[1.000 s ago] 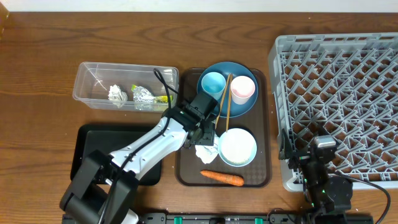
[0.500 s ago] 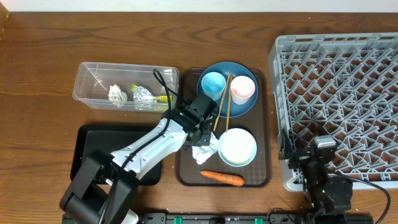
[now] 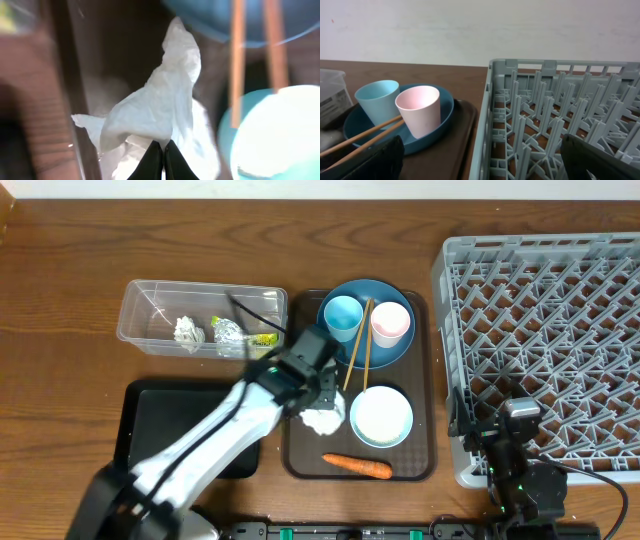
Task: Sort waste into correct bins and load items into the dishwasher rack
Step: 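Grasp the tissue and drop it into the clear bin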
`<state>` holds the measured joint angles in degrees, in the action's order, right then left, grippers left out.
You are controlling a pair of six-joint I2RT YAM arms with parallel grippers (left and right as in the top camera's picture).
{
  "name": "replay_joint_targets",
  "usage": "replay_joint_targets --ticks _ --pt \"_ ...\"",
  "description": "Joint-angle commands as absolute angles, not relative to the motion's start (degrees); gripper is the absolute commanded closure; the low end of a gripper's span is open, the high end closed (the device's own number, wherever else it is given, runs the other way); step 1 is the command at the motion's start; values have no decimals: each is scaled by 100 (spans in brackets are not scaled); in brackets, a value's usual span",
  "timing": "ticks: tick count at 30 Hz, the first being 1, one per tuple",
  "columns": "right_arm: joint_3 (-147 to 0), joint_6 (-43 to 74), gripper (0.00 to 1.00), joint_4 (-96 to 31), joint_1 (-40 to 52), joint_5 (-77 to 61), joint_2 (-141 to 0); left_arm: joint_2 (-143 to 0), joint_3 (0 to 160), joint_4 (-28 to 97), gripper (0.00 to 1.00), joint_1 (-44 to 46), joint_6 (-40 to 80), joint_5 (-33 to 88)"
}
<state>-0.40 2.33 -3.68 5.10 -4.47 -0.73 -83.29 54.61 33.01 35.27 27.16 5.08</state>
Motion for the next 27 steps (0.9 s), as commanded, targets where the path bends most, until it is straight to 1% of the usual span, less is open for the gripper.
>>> replay_joint_targets --ticks 1,8,14,21,27 --pt "-32 209 1 -390 565 -449 -75 -7730 5450 3415 94 3339 2724 287" --pt "-32 209 1 -390 565 -449 -75 -6729 5450 3533 94 3044 2724 -652" --pt "-32 209 1 -390 565 -449 -75 -6222 5450 2906 94 2648 2665 -1564" --pt "-32 209 1 -390 565 -449 -75 -6420 5450 1922 94 1887 2613 -1747" --pt "-32 207 1 -390 565 -449 -75 -7161 5450 1623 94 1341 2613 -1747"
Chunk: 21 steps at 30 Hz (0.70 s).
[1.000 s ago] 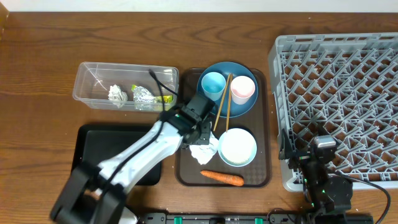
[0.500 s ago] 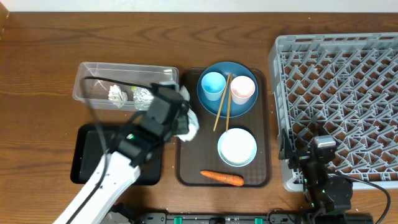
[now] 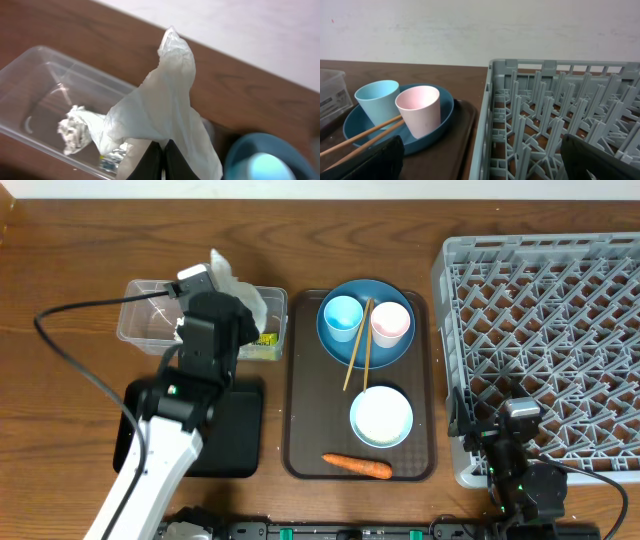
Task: Sort waste into correct bins and load items into the dishwasher rack
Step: 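Grasp the tissue and drop it into the clear bin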
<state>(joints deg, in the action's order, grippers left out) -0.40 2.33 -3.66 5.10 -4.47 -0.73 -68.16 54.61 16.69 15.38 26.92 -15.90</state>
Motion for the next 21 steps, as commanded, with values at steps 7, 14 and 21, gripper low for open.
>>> replay_joint_targets --ticks 7,14,21 --pt "-32 207 1 -390 565 -449 -75 -8248 5450 1068 94 899 2399 -1743" --pt "-32 209 1 -390 565 -449 -75 -8462 5450 904 67 869 2401 -1743" --pt "-32 209 1 -390 565 -449 -75 -7957 5450 974 41 871 2399 -1599"
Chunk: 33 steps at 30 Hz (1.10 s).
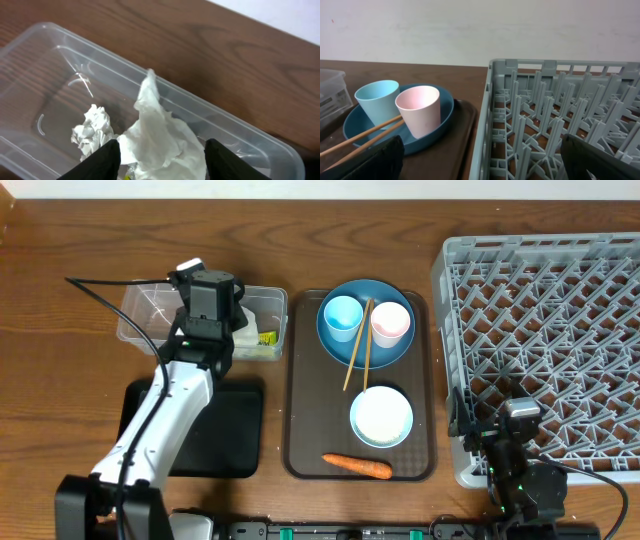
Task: Sort waste into correct bins and load items into the dishwasher rack
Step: 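Grasp the tissue and drop it into the clear bin, then move the left gripper down to the orange carrot on the tray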
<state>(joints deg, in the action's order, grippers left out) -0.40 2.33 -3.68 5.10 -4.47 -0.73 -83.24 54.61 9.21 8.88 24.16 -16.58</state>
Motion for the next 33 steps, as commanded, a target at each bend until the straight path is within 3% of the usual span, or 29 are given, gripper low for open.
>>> replay_joint_targets --ticks 1,5,10,14,22,33 --pt "-32 207 1 -390 565 -449 -75 -7819 5450 1092 39 871 2399 -1452" --pt "-32 209 1 -390 565 -449 -75 -6958 5450 2392 33 875 2403 -30" --pt "-32 209 1 -390 565 -449 -75 -6029 5450 4237 33 882 2427 1890" --pt "-32 207 1 -390 565 -449 -75 -5599 5450 5398 33 882 2502 2755" --pt "-32 207 1 -390 565 -449 -75 -5459 5448 7046 33 930 3138 2790" --pt "-32 209 1 -390 565 -449 -75 -5459 5441 6589 36 1680 4978 2443"
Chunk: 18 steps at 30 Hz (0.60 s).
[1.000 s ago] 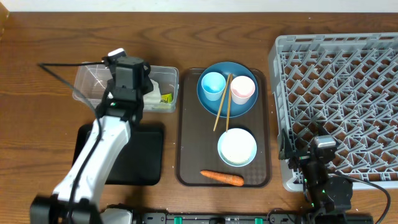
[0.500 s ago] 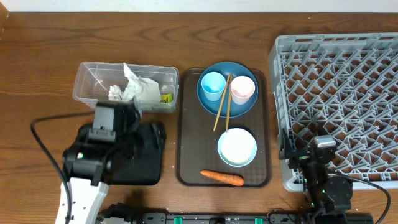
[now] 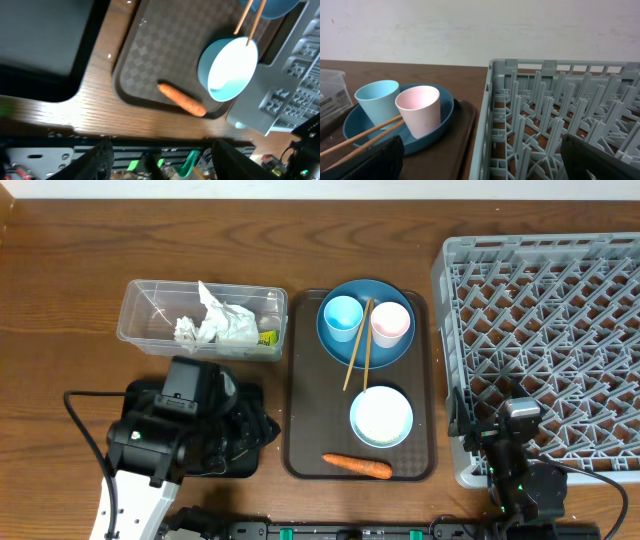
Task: Sort waste into correct bins and load items into the dishwasher rack
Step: 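Move the left gripper down to the orange carrot on the tray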
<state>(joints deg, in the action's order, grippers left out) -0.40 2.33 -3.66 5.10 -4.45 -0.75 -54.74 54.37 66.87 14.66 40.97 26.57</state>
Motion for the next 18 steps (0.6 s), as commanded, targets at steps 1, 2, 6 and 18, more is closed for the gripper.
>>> replay_joint_targets --ticks 1,2,6,18 --pt "-32 207 1 -390 565 -449 -75 -5461 5441 6495 37 1800 5135 2353" --pt "-32 209 1 -390 565 -449 -75 -5461 5437 6372 38 1946 5286 2279" --pt "-32 209 1 -390 565 -449 -75 -5478 5369 5964 41 2563 5852 1905" --pt "-32 207 1 -390 565 -449 -75 -6431 5260 4952 46 4399 7220 1076"
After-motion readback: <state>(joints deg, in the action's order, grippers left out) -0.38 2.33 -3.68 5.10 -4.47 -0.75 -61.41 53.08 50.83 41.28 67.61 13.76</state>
